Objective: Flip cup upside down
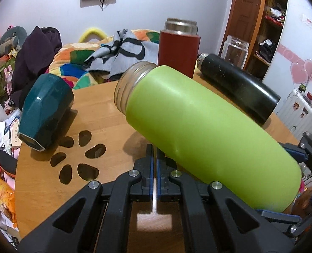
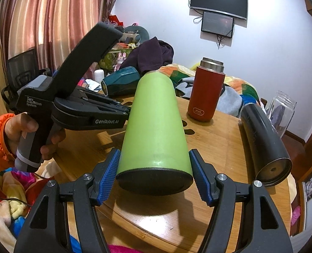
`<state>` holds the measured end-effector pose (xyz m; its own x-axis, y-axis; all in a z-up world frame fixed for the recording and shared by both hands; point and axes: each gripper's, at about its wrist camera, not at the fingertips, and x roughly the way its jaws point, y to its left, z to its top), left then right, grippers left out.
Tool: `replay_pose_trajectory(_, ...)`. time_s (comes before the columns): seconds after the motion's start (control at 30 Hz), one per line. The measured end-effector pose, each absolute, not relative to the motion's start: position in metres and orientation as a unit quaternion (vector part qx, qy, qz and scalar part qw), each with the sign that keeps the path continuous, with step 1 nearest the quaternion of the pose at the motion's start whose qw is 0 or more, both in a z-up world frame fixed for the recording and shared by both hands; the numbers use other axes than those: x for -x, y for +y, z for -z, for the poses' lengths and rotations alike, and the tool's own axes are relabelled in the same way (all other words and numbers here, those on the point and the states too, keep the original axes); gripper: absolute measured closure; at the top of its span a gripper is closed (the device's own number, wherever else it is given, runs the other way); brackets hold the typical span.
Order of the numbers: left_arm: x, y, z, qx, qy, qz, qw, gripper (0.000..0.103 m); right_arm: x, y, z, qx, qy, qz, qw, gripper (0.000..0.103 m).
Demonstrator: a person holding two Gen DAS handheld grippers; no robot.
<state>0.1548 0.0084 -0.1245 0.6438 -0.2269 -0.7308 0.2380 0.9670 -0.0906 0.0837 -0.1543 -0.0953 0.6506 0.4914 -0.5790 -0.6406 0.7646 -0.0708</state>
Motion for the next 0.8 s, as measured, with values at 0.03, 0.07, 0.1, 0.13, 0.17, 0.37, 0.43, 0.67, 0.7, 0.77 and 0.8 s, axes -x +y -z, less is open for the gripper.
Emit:
replay_pose_trajectory(0.03,-0.155,0.007,0.127,-0.009,0.406,0.127,0.905,0.102,-0.083,-0.154,0.095,0.136,0.275,-0.316,0.898,0.04)
replay_pose_trajectory(0.07,-0.156,0.007,0.129,-0.009,0.412,0.127,0.902,0.102,-0.083,-0.154,0.096,0.136,0.275,-0.316,0.898,0.04)
replay_pose_trajectory(0.1,-0.156,0.007,0.13,-0.009,0.412,0.128,0.902,0.103,-0.083,-0.154,0.096,0.134,0.276,-0.316,0.898,0.04)
replay_pose_trajectory(0.13,-0.156,0.007,0.13,-0.009,0.413,0.128,0.902,0.103,-0.084,-0.155,0.095,0.133,0.276,-0.316,0.898,0.04)
replay_pose_trajectory(0.17,-0.156,0.006,0.13,-0.009,0.413,0.128,0.902,0.103,-0.084,-0.155,0.095,0.131,0.278,-0.317,0.897,0.04)
replay_pose_trajectory(0.37,-0.151,0.001,0.13,-0.029,0.41,0.118,0.904,0.102,-0.086,-0.156,0.095,0.126,0.282,-0.318,0.897,0.04)
replay_pose_trajectory(0.43,-0.15,0.001,0.129,-0.036,0.409,0.112,0.905,0.102,-0.088,-0.156,0.095,0.125,0.283,-0.316,0.897,0.04)
replay_pose_trajectory(0.67,-0.141,0.013,0.127,-0.037,0.409,0.099,0.907,0.093,-0.09,-0.159,0.095,0.118,0.286,-0.318,0.896,0.04)
replay_pose_trajectory(0.7,-0.139,0.014,0.127,-0.039,0.408,0.097,0.907,0.093,-0.09,-0.158,0.096,0.12,0.285,-0.317,0.896,0.04)
replay_pose_trajectory(0.77,-0.132,0.015,0.122,-0.044,0.4,0.095,0.911,0.093,-0.09,-0.158,0.096,0.119,0.285,-0.317,0.896,0.04)
replay_pose_trajectory(0.8,-0.129,0.015,0.118,-0.047,0.393,0.094,0.913,0.089,-0.09,-0.159,0.096,0.117,0.286,-0.318,0.896,0.04)
